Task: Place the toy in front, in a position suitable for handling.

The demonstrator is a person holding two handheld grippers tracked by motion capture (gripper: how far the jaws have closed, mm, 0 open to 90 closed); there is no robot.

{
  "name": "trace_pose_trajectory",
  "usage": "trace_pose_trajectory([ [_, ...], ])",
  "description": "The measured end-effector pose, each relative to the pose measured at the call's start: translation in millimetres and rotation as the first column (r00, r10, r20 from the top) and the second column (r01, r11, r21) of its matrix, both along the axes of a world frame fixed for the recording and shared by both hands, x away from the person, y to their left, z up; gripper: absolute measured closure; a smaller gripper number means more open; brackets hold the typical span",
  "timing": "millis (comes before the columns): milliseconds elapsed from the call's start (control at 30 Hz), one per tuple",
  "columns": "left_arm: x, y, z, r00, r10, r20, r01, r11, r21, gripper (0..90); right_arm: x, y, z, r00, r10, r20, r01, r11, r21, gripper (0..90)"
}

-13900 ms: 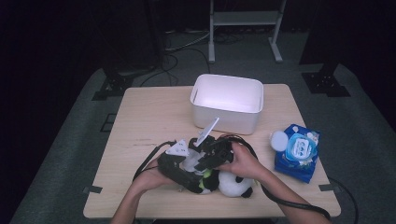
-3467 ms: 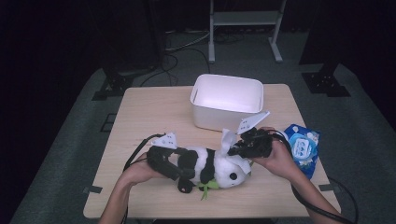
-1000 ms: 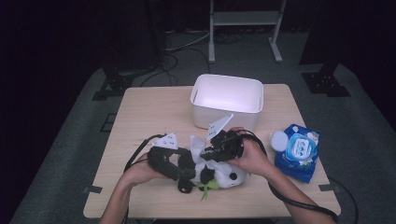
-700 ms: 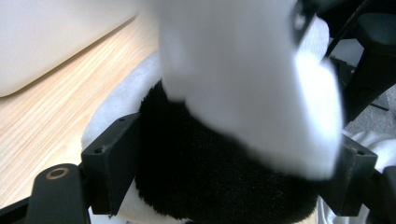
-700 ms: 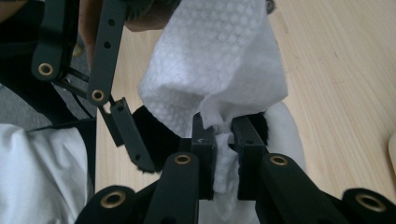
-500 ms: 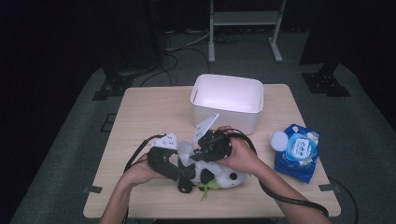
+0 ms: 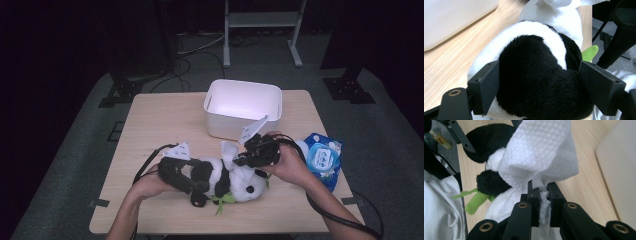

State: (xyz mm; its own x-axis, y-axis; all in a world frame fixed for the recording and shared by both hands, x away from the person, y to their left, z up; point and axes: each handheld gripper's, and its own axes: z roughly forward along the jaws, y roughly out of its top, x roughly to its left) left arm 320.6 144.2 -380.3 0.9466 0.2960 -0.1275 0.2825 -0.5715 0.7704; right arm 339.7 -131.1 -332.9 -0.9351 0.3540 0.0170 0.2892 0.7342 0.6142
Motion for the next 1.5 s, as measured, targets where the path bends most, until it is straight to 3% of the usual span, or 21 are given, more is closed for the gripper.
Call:
trace_pose_trajectory([
  [167, -1.4, -1.6, 7.5, 0.9999, -0.011, -0.009, 0.011, 0.9999, 0.009, 17.6, -2.5, -2.5, -10.7, 0.9996, 0.001, -0.027, 0.0, 1.0, 0.027, 82.9],
  [333, -2.7, -4.1, 18.3, 0.999, -0.039, 0.019, 0.039, 0.9992, 0.002, 17.6, -5.2, 0.8, -16.4, 0.9994, 0.005, -0.035, -0.004, 1.0, 0.03, 83.1],
  [400, -0.7, -11.3, 22.0, 0.9982, -0.045, 0.039, 0.043, 0.9987, 0.028, 17.6, -6.4, 0.0, -17.5, 0.9993, 0.009, -0.037, -0.008, 0.999, 0.038, 83.2],
  [533, 5.2, -26.1, 21.5, 0.9972, -0.06, 0.044, 0.056, 0.9951, 0.081, 17.5, -9.4, 0.4, -20.3, 0.9991, 0.018, -0.038, -0.017, 0.999, 0.042, 83.3],
  [733, 14.4, -43.4, 17.0, 0.9942, -0.103, 0.03, 0.097, 0.9825, 0.159, 12.4, -12.0, -3.8, -23.2, 0.9986, 0.026, -0.045, -0.024, 0.998, 0.061, 83.3],
  [867, 16.9, -51.1, 11.8, 0.9901, -0.14, 0.016, 0.133, 0.9689, 0.208, 7.3, -13.3, -4.2, -24.3, 0.9986, 0.033, -0.04, -0.031, 0.998, 0.061, 83.4],
  [900, 16.9, -51.1, 11.8, 0.9901, -0.14, 0.016, 0.133, 0.9689, 0.208, 6.1, -13.7, -4.0, -24.8, 0.9985, 0.035, -0.041, -0.032, 0.997, 0.064, 83.4],
  [967, 16.9, -55.1, 8.8, 0.987, -0.16, 0.019, 0.151, 0.9599, 0.236, 5.4, -14.9, -3.9, -25.3, 0.9984, 0.032, -0.047, -0.029, 0.997, 0.066, 83.4],
  [1133, 20.0, -60.9, 5.4, 0.9865, -0.164, -0.001, 0.159, 0.9553, 0.249, 5.3, -15.2, -4.6, -26.6, 0.9984, 0.04, -0.04, -0.037, 0.997, 0.069, 83.4],
  [1167, 21.7, -62.9, 5.6, 0.9872, -0.16, -0.007, 0.156, 0.9549, 0.253, 7.0, -15.3, -4.7, -26.6, 0.9985, 0.039, -0.038, -0.036, 0.997, 0.069, 83.4],
  [1267, 24.3, -66.0, 9.0, 0.9891, -0.147, 0.0, 0.142, 0.9517, 0.272, 27.1, -9.7, -8.9, -26.2, 0.9983, 0.021, -0.054, -0.017, 0.996, 0.085, 83.3],
  [1333, 26.0, -66.9, 12.1, 0.9891, -0.144, 0.034, 0.128, 0.9496, 0.286, 32.3, -5.0, -11.2, -25.2, 0.9981, 0.011, -0.061, -0.005, 0.995, 0.098, 83.3],
  [1400, 27.6, -66.9, 12.9, 0.989, -0.142, 0.041, 0.124, 0.9495, 0.288, 34.8, 0.5, -12.7, -23.3, 0.9983, 0.009, -0.058, -0.003, 0.995, 0.1, 83.2],
  [1433, 30.8, -66.8, 13.7, 0.9894, -0.133, 0.058, 0.112, 0.9533, 0.281, 35.8, 2.2, -12.4, -21.7, 0.9983, -0.004, -0.058, 0.009, 0.995, 0.097, 83.2],
  [1500, 34.4, -67.1, 14.4, 0.9889, -0.128, 0.075, 0.102, 0.954, 0.282, 36.4, 6.7, -11.7, -18.8, 0.9988, -0.012, -0.047, 0.016, 0.996, 0.086, 83.2],
])
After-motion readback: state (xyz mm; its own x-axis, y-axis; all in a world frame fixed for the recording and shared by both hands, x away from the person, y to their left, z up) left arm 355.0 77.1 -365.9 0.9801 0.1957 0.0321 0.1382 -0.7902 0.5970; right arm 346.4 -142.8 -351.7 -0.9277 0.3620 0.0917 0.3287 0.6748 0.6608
